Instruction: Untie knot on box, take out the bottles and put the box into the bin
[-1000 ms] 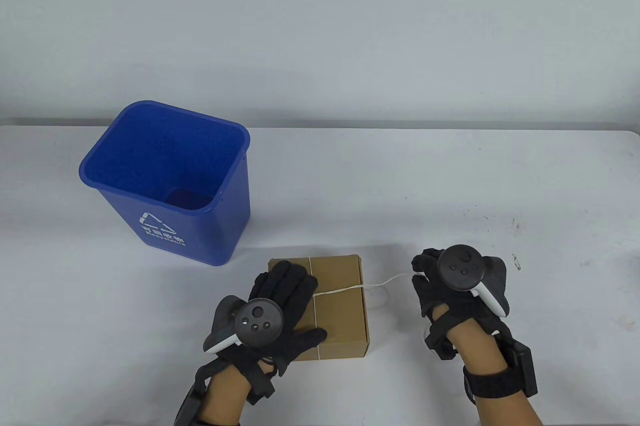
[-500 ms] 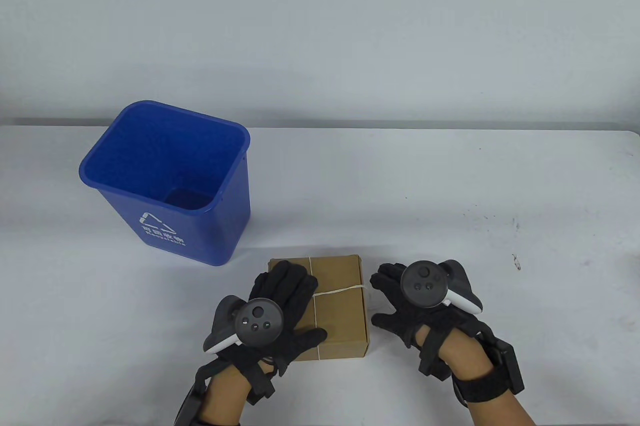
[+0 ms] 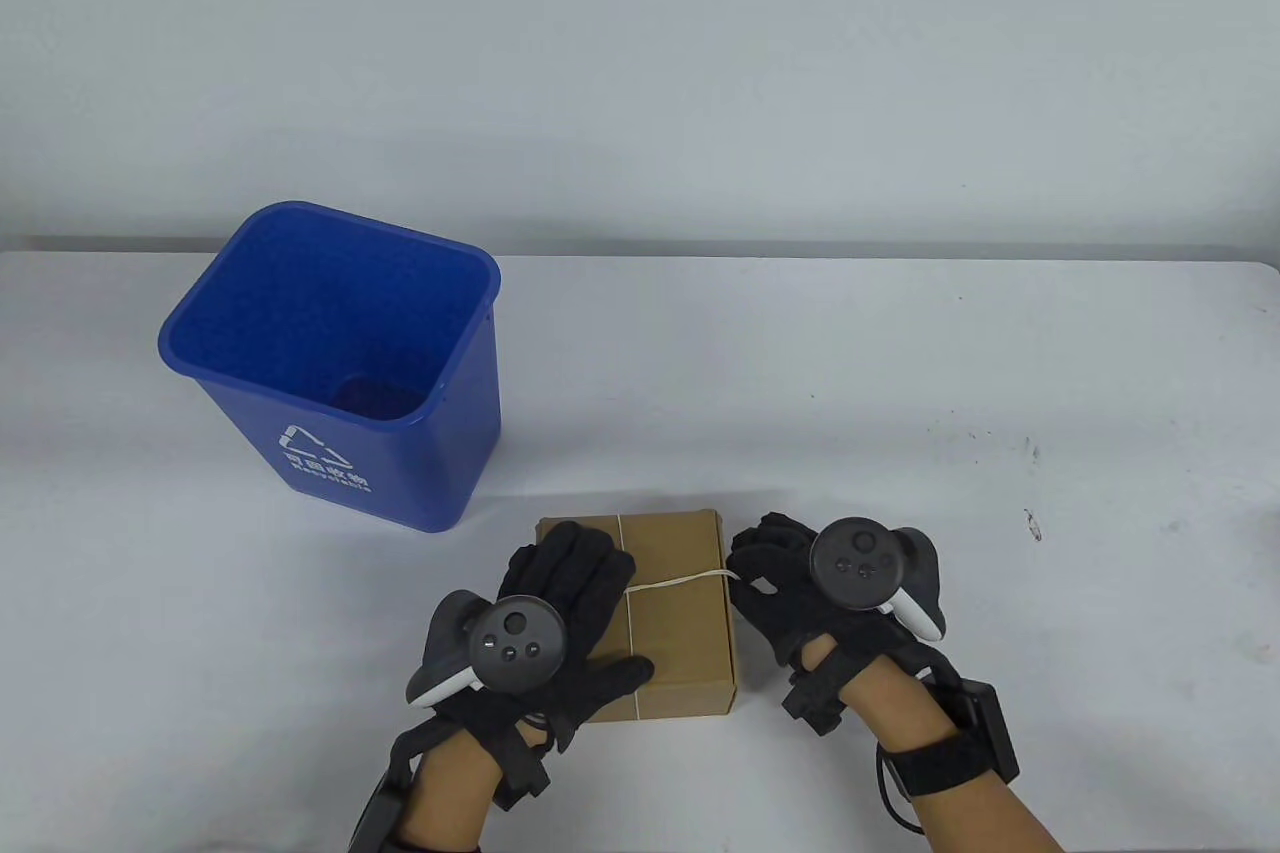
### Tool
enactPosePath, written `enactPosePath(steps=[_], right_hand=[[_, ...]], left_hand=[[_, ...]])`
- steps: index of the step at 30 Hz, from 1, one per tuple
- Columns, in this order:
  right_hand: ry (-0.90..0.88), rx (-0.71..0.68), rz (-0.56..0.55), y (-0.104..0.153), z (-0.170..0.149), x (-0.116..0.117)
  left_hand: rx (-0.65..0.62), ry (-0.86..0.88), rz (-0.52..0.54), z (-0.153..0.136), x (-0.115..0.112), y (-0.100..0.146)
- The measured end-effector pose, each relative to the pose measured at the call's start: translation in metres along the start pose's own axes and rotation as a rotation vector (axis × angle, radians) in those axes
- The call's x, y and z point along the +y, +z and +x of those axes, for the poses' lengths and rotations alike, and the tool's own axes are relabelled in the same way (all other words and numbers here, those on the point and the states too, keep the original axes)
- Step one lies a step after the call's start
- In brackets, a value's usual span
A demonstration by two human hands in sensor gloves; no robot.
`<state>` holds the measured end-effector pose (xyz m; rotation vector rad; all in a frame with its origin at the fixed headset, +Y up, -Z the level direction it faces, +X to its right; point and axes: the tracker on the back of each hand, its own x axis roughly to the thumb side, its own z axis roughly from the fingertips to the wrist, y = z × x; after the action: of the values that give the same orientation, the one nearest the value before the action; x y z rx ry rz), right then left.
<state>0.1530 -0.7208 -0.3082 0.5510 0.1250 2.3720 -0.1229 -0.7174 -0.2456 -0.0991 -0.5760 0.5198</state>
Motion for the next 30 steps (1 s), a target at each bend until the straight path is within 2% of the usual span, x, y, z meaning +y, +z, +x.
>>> enactPosePath(steps=[9, 15, 30], right_hand=[[0.026, 0.041, -0.01, 0.001, -0.009, -0.011], [0.142, 0.067, -0.007, 0.002, -0.012, -0.016], [0.214, 0.154, 0.004, 0.001, -0.031, -0.022]], left_hand=[[0.0, -0.003, 0.0, 0.0, 0.0, 0.0], [0.0, -0.002, 0.002, 0.0, 0.0, 0.0], [0.001, -0.001, 0.001, 0.0, 0.0, 0.0]])
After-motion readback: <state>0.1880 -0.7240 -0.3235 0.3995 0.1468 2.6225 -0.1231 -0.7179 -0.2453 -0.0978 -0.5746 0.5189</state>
